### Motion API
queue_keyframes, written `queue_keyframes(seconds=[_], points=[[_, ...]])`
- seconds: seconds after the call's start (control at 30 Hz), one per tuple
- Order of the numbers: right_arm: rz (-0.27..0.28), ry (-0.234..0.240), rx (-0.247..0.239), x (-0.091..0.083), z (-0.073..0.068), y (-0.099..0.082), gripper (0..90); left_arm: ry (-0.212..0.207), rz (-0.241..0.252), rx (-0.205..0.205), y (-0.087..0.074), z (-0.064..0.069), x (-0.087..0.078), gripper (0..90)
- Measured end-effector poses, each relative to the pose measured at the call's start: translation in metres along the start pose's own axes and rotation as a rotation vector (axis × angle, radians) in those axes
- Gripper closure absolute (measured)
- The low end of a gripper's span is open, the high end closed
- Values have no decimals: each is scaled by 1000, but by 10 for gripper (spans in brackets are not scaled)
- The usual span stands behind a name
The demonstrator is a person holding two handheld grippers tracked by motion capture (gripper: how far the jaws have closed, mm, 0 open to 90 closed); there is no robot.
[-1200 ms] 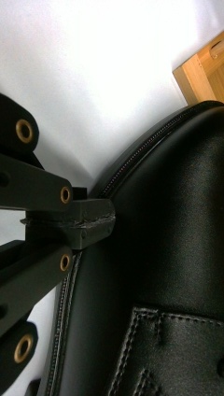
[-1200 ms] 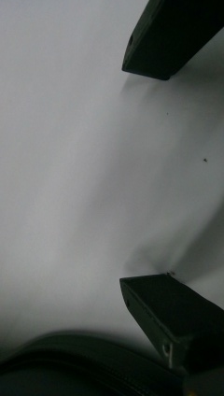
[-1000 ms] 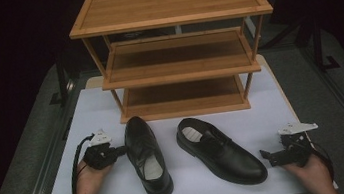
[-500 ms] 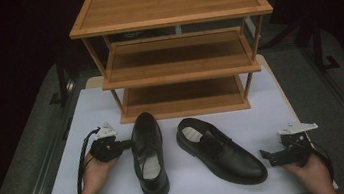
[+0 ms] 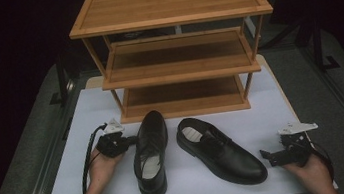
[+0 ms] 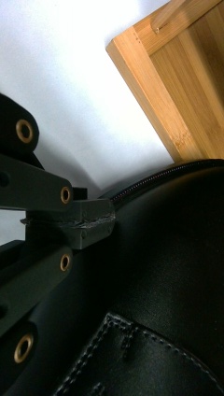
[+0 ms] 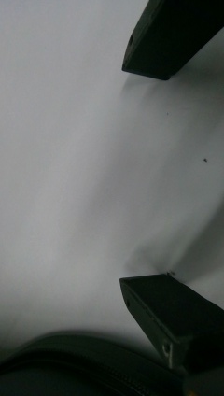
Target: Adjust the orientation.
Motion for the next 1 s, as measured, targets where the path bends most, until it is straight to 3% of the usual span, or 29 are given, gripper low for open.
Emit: queue_keyframes(seconds=[0.23, 0.3, 0.37, 0.4, 0.57, 0.8, 1.0], points=[[0, 0, 0, 0, 0, 0, 0, 3, 0, 4, -1, -1, -2, 900], [0, 0, 0, 0, 0, 0, 0, 15, -5, -3, -2, -4, -7, 794], [0, 0, 0, 0, 0, 0, 0, 16, -3, -4, -2, -5, -10, 771], [-1, 0, -1, 0, 0, 0, 0, 25, -4, -1, -3, -6, -15, 685], [-2, 0, -3, 0, 0, 0, 0, 31, 1, -9, -7, -7, -28, 478], [-2, -1, 1, 0, 0, 0, 0, 70, -82, -17, -34, -7, -44, 136], [-2, -1, 1, 0, 0, 0, 0, 76, -92, -40, -52, 3, -60, 3]])
Point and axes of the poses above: each handheld gripper's, and its own axes: x roughly forward along the jaws, y roughly out of its top, z roughly to its right, the point moved 8 cm from there along x, roughly forward along the jaws, and after that the axes turned 8 degrees about x, right-handed, at the moved point
